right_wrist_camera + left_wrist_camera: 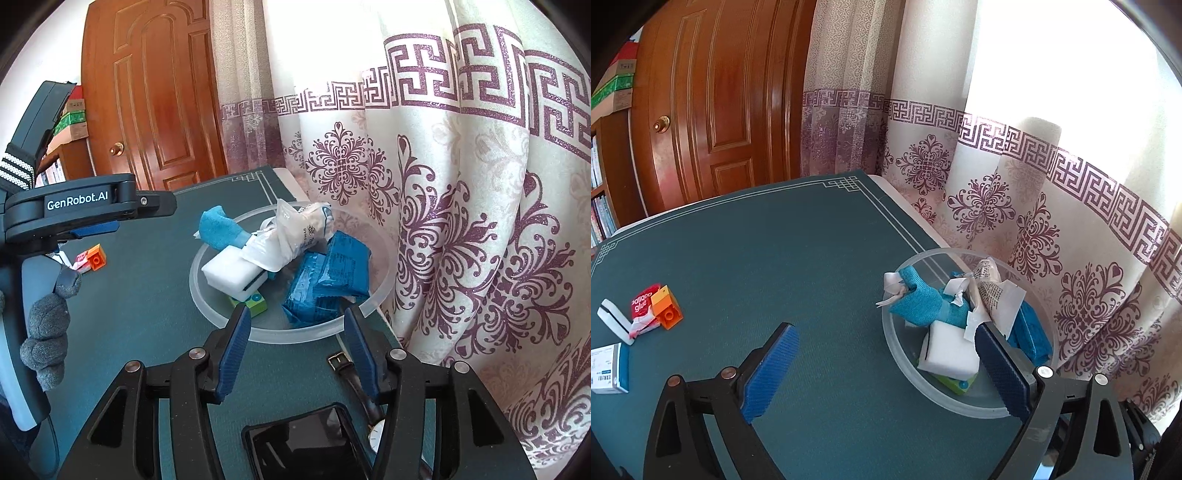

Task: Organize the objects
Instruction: 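Withdraw both grippers from the bowl toward the remaining items, then grasp the white medicine box with the left gripper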

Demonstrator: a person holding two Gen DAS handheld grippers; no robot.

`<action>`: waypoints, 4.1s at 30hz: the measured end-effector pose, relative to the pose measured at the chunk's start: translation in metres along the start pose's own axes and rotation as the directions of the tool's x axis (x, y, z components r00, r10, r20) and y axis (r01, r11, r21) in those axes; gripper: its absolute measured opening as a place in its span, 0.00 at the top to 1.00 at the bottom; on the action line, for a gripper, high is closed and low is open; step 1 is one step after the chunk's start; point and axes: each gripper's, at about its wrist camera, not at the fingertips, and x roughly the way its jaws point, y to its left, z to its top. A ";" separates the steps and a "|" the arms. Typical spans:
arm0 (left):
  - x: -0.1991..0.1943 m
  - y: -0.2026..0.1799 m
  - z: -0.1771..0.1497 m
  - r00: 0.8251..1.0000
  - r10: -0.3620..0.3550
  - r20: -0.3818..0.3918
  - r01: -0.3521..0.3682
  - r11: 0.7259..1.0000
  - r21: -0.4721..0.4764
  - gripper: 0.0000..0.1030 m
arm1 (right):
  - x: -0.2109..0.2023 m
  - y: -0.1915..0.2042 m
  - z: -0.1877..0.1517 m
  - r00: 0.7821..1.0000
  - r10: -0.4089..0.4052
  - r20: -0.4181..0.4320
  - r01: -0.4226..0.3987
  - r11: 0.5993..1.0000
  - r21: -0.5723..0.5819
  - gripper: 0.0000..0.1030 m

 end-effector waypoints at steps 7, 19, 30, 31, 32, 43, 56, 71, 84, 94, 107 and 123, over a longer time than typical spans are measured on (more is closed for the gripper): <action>-0.005 0.024 -0.013 0.999 0.033 -0.012 -0.034 0.999 -0.033 0.04 | -0.001 0.013 -0.005 1.000 0.011 -0.015 -0.011 1.000 -0.022 0.47; -0.014 0.073 -0.034 0.995 0.086 -0.040 -0.090 0.991 -0.100 0.03 | 0.002 0.044 -0.011 0.998 0.050 -0.048 -0.052 0.998 -0.043 0.41; -0.027 0.129 -0.055 0.983 0.173 -0.052 -0.179 0.973 -0.146 0.01 | 0.009 0.092 -0.012 0.989 0.120 -0.082 -0.127 0.988 -0.088 0.39; -0.028 0.135 -0.057 0.982 0.181 -0.054 -0.188 0.970 -0.151 0.01 | 0.010 0.097 -0.013 0.988 0.126 -0.085 -0.134 0.987 -0.094 0.39; -0.029 0.141 -0.059 0.980 0.190 -0.057 -0.197 0.968 -0.158 0.01 | 0.011 0.102 -0.013 0.987 0.133 -0.089 -0.141 0.985 -0.098 0.38; -0.045 0.215 -0.081 0.952 0.292 -0.094 -0.306 0.921 -0.239 0.01 | 0.018 0.141 -0.019 0.977 0.173 -0.127 -0.190 0.972 -0.138 0.35; -0.062 0.299 -0.102 0.888 0.444 -0.119 -0.457 0.824 -0.335 0.01 | 0.024 0.167 -0.026 0.970 0.184 -0.159 -0.212 0.961 -0.176 0.35; -0.043 0.329 -0.103 0.934 0.322 -0.151 -0.356 0.845 -0.399 0.01 | 0.030 0.181 -0.029 0.964 0.195 -0.181 -0.229 0.954 -0.194 0.35; -0.039 0.255 -0.096 0.989 0.127 -0.081 -0.135 0.984 -0.113 0.01 | 0.033 0.185 -0.032 0.958 0.213 -0.193 -0.249 0.951 -0.183 0.35; -0.040 0.254 -0.085 0.972 0.232 -0.039 -0.231 0.972 0.039 0.01 | 0.036 0.185 -0.032 0.954 0.221 -0.200 -0.257 0.951 -0.174 0.35; 0.002 0.272 -0.074 0.955 0.277 -0.111 -0.267 0.959 0.096 0.01 | 0.047 0.195 -0.029 0.946 0.223 -0.233 -0.268 0.946 -0.184 0.35; -0.010 0.272 -0.085 0.963 0.238 -0.126 -0.231 0.970 0.069 0.33 | 0.065 0.223 -0.010 0.935 0.255 -0.247 -0.307 0.930 -0.200 0.35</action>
